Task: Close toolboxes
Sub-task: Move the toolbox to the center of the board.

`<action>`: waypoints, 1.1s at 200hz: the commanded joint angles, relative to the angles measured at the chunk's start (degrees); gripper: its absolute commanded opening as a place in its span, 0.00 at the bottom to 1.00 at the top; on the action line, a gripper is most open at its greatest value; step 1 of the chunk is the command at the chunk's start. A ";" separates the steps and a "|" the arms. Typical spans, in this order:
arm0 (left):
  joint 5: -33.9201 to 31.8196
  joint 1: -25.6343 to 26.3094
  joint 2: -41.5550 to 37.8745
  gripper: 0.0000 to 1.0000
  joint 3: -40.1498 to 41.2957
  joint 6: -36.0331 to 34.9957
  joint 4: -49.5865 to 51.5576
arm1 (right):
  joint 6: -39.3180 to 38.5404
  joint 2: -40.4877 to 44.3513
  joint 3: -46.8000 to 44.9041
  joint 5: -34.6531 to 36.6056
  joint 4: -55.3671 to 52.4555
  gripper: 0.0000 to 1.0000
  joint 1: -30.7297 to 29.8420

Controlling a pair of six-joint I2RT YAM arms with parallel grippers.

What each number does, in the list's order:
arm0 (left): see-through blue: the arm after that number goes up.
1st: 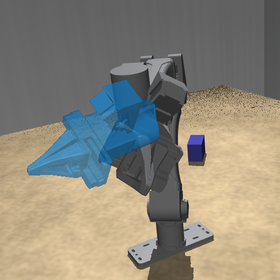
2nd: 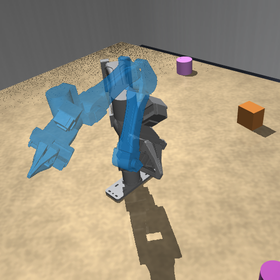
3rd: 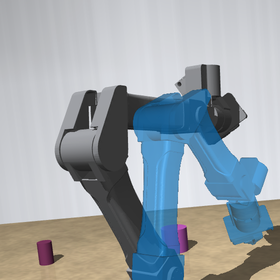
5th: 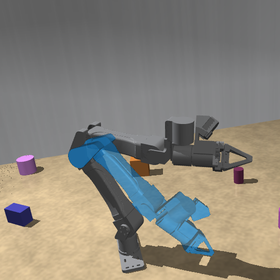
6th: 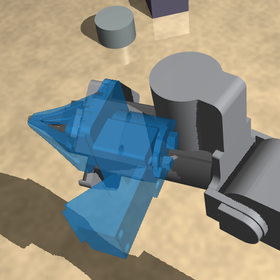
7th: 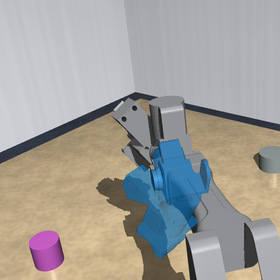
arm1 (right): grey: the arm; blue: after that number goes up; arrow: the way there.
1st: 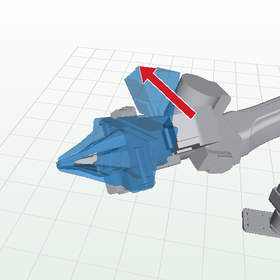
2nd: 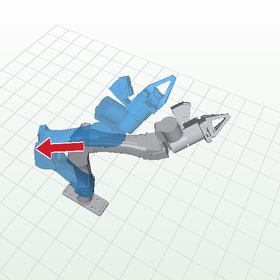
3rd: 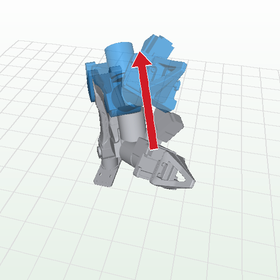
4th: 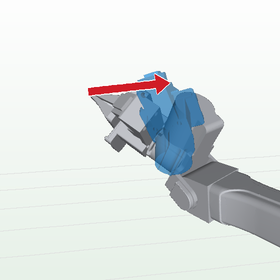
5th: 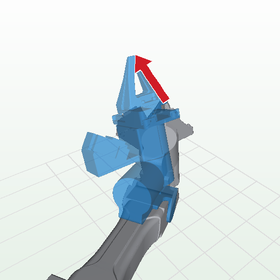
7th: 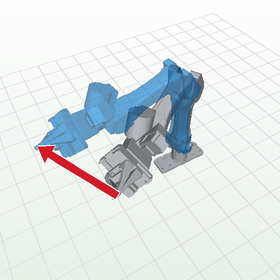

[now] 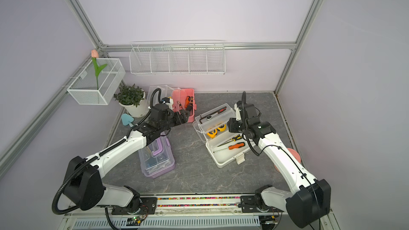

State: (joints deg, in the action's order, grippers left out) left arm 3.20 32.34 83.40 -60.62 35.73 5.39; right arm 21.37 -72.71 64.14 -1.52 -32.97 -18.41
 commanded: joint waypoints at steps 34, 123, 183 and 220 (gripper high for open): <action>2.03 0.37 3.39 0.89 -2.19 -0.63 -0.64 | -2.67 -12.97 5.19 -4.56 6.59 0.41 12.22; -0.66 0.34 -0.67 0.90 1.56 -1.97 2.81 | -11.05 -28.21 18.63 -16.63 7.26 0.43 12.92; -1.56 0.27 -2.90 0.91 2.78 -2.42 4.53 | -18.19 -32.63 22.35 -16.47 -0.08 0.42 12.27; -1.36 0.29 -3.96 0.91 3.35 -2.06 5.20 | -21.41 -34.46 23.13 -13.89 -1.63 0.36 11.83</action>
State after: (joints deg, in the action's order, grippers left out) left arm 2.61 32.34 81.25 -58.43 33.93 9.41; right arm 4.47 -105.49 85.69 -16.88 -32.14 -6.04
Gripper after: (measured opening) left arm 0.908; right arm 0.394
